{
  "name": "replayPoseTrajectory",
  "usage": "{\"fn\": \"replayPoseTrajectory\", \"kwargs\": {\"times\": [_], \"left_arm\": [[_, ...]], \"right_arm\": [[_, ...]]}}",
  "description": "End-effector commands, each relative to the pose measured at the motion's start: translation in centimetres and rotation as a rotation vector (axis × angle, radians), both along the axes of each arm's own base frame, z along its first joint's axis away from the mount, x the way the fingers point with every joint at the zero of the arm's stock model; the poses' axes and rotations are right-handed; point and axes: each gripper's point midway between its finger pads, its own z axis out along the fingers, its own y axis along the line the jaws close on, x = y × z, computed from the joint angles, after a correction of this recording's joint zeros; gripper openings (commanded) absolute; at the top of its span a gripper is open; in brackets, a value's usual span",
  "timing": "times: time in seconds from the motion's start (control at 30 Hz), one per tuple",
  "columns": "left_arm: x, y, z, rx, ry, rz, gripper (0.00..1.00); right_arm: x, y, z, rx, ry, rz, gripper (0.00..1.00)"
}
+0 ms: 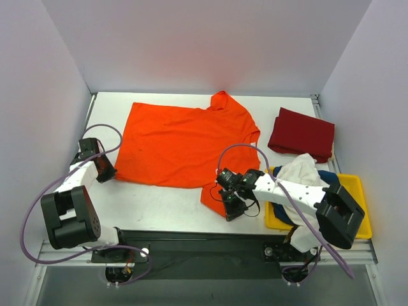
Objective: Fold and stack the t-shirts
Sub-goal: Grap the side of the flattened tshirt closest away from the robot with both arms
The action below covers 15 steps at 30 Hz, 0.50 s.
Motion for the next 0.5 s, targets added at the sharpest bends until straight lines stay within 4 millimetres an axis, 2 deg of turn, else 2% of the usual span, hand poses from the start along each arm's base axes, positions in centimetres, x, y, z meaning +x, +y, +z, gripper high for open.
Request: {"fn": "replayPoseTrajectory", "kwargs": {"times": [0.0, 0.1, 0.23, 0.33, 0.47], "left_arm": [[-1.4, 0.9, 0.9, 0.058, 0.018, -0.002, 0.00], [-2.2, 1.2, 1.3, 0.080, 0.033, 0.004, 0.00], [-2.3, 1.1, 2.4, 0.072, 0.009, 0.019, 0.00], [-2.0, 1.4, 3.9, 0.093, -0.012, 0.009, 0.00], [-1.1, 1.0, 4.5, 0.084, -0.040, -0.021, 0.00]], "right_arm": [[-2.7, -1.1, 1.2, -0.026, 0.077, -0.008, 0.00], [-3.6, -1.1, 2.0, -0.026, 0.079, -0.008, 0.00], [-4.3, -1.3, 3.2, -0.030, 0.077, -0.007, 0.00], [-3.8, -1.4, 4.4, -0.033, 0.049, -0.012, 0.00], [-2.0, -1.5, 5.8, -0.064, -0.010, -0.007, 0.00]]}}
